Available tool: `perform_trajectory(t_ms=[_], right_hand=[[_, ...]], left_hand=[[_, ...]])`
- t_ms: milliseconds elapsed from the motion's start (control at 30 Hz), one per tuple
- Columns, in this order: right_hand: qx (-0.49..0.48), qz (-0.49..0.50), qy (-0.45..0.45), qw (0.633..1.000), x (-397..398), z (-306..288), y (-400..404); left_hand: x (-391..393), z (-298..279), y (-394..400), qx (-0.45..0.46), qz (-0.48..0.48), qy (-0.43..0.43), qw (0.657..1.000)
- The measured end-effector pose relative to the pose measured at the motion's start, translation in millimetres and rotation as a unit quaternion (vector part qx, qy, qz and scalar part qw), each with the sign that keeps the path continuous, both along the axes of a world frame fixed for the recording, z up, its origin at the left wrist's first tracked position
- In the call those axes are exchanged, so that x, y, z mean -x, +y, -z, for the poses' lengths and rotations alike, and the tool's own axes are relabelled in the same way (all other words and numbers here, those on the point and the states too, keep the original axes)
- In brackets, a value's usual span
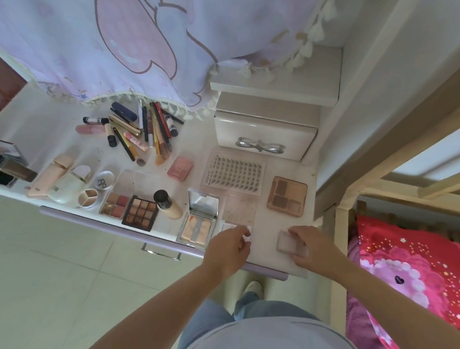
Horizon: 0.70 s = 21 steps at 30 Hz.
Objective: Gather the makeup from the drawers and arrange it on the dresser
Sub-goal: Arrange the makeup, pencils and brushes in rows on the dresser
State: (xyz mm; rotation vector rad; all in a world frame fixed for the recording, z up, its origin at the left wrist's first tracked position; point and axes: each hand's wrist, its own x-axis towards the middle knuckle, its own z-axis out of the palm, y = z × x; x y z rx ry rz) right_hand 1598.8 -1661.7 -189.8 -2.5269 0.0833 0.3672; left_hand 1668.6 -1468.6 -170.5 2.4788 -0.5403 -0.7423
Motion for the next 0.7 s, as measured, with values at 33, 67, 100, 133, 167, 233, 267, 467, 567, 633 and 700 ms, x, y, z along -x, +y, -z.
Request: perform_trajectory(t_ms=[33,67,100,133,167,233,267,467,567,633,700], right_hand=[[-0.031,0.047,0.025,0.998,-1,-3,2],[-0.071,0.074,0.041,0.994,-3,-9,3],[-0.108,0.087,0.028,0.99,-6,-14,2],[-0.153,0.102,0.003,0.983,-11,-23,3],[-0.195,0.108,-0.013,0.975,-14,-34,6],[-0.239,0.095,-0.025,0.966,-22,-58,9],[-0.255,0.09,-0.034,0.962,-26,-70,11],[-0.296,0.102,-0.104,0.944,-46,-122,21],[-0.325,0.122,-0.097,0.933,-55,-133,24],[-0.357,0.13,-0.075,0.922,-58,-141,25],[-0.368,0.121,-0.054,0.92,-60,-146,25]], left_hand=[[-3,-3,-3,0.027,-0.021,0.037,0.999],[-6,-6,-5,0.065,-0.046,0.08,0.994],[-10,-10,-7,0.106,-0.067,0.12,0.985],[-14,-15,-8,0.144,-0.077,0.151,0.975],[-18,-21,-9,0.177,-0.079,0.174,0.965],[-28,-35,-9,0.243,-0.084,0.213,0.943],[-32,-43,-8,0.273,-0.088,0.228,0.93],[-50,-84,-5,0.396,-0.127,0.235,0.878],[-54,-97,-2,0.416,-0.138,0.22,0.872],[-56,-102,0,0.427,-0.144,0.222,0.865],[-56,-103,1,0.433,-0.148,0.221,0.861]])
